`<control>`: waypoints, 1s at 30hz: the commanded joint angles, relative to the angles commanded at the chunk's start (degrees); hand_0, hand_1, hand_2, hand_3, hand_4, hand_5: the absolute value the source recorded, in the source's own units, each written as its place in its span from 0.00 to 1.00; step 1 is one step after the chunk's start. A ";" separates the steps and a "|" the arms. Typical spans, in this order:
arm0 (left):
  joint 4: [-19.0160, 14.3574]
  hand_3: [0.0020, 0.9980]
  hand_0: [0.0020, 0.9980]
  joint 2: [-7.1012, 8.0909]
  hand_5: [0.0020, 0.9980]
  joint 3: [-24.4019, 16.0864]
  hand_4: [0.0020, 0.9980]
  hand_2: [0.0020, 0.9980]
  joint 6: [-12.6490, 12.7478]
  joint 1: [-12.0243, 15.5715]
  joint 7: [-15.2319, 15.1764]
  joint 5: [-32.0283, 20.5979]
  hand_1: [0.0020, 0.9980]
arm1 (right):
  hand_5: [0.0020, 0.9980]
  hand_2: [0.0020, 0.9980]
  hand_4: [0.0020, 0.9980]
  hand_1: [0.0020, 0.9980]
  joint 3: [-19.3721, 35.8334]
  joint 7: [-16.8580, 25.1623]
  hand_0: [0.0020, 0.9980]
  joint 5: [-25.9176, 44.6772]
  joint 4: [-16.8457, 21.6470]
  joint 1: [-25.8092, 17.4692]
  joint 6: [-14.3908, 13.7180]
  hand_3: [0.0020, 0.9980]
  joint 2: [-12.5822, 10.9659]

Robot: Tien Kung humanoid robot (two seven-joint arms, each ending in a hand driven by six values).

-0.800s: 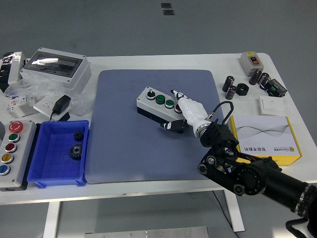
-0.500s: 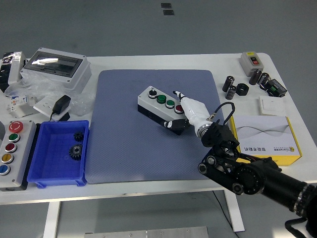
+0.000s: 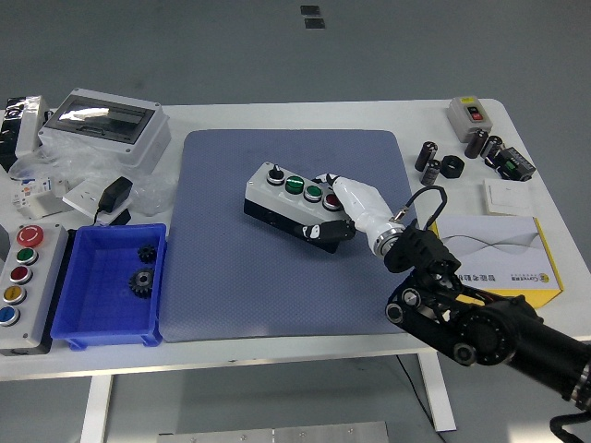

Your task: Pick up the button,place it on the desk,press the button,press the button

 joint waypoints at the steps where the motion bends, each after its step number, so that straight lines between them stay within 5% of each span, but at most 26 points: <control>1: 0.00 0.60 0.61 -0.03 0.23 0.00 0.64 0.54 0.03 0.06 -0.01 -0.07 0.60 | 0.00 0.38 0.36 0.33 -0.05 1.45 0.13 0.14 1.77 -0.02 0.71 0.42 -1.37; 5: 0.00 0.60 0.61 -0.03 0.23 -0.32 0.64 0.54 0.04 0.13 -0.02 0.35 0.60 | 0.00 0.40 0.35 0.33 -1.88 6.61 0.12 -1.14 8.29 0.79 1.60 0.44 -6.82; 9: 0.00 0.60 0.61 -0.06 0.23 -0.44 0.64 0.54 0.06 -0.07 -0.20 0.57 0.60 | 0.00 0.40 0.35 0.33 -5.80 10.31 0.12 -5.63 12.99 0.74 -1.01 0.44 -11.08; 10: 0.00 0.60 0.61 -0.09 0.23 -0.44 0.64 0.54 0.06 -0.10 -0.22 0.61 0.60 | 0.00 0.43 0.34 0.35 -6.41 10.61 0.14 -6.78 13.11 0.58 -1.61 0.50 -11.35; 19: 0.00 0.60 0.61 -0.22 0.23 -0.74 0.64 0.54 0.01 -0.21 -0.28 1.24 0.60 | 0.00 0.45 0.32 0.36 -8.20 10.45 0.17 -15.84 6.29 -1.10 -4.38 0.55 -8.12; 21: 0.00 0.60 0.61 -0.24 0.23 -0.77 0.64 0.54 0.01 -0.22 -0.27 1.26 0.60 | 0.00 0.45 0.32 0.36 -8.27 10.28 0.17 -16.02 5.50 -1.29 -4.46 0.55 -7.56; 22: 0.00 0.60 0.61 -0.25 0.23 -0.78 0.63 0.54 0.01 -0.22 -0.26 1.28 0.60 | 0.00 0.45 0.34 0.39 -8.34 10.25 0.26 -15.90 5.24 -1.32 -4.42 0.60 -7.37; 30: 0.00 0.60 0.61 -0.21 0.24 -0.95 0.64 0.54 -0.03 -0.29 -0.19 1.50 0.60 | 0.00 0.47 0.35 0.42 -8.32 10.41 0.32 -13.11 4.15 -1.35 -2.64 0.65 -6.94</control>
